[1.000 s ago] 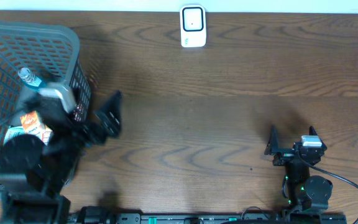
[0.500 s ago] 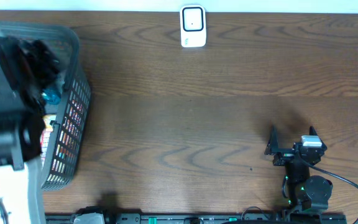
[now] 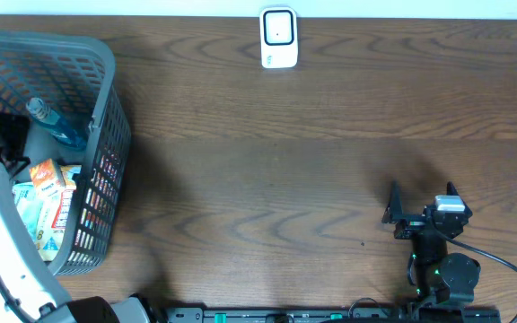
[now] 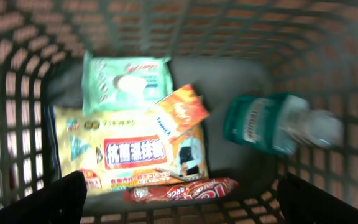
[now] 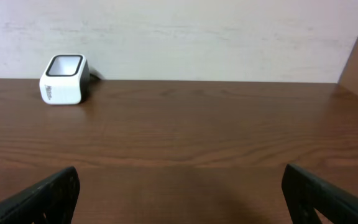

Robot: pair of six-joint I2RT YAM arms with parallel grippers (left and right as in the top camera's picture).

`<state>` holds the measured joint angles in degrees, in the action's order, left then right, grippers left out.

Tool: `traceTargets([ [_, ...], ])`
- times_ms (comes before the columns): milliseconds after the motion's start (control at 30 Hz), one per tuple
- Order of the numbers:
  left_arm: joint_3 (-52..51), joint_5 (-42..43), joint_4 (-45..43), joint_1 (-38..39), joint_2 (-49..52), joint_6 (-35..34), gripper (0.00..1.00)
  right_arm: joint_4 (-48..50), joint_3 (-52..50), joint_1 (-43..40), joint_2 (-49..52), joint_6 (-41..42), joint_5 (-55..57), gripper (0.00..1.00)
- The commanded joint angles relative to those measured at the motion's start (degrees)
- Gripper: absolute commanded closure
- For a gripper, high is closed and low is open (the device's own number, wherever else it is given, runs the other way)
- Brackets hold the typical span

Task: Scan the item barcode
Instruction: 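Move the left gripper over the basket and reach down inside, then grasp the orange Kleenex tissue pack with the left gripper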

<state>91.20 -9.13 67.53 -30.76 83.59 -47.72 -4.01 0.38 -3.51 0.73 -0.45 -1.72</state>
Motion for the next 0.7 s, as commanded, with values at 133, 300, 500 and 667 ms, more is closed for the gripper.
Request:
traceTargets([
  [133, -11.82, 1.01, -4.11, -1.27, 1.16, -12.5, 0.02, -0.22, -0.07, 0.46, -0.13, 0.81, 0.09, 0.01],
  [300, -20.5, 0.98, -12.83, -1.27, 1.18, -15.04, 0.02, -0.22, -0.07, 0.46, -0.13, 0.81, 0.09, 0.01],
  [500, -28.96, 1.05, -23.69, -1.27, 1.51, -15.21, 0.0, -0.22, -0.07, 0.46, -0.13, 0.81, 0.09, 0.01],
  [667, -32.04, 1.01, -28.02, -1.27, 2.49, -15.21, 0.03, -0.22, -0.07, 0.46, -0.13, 0.81, 0.09, 0.01],
])
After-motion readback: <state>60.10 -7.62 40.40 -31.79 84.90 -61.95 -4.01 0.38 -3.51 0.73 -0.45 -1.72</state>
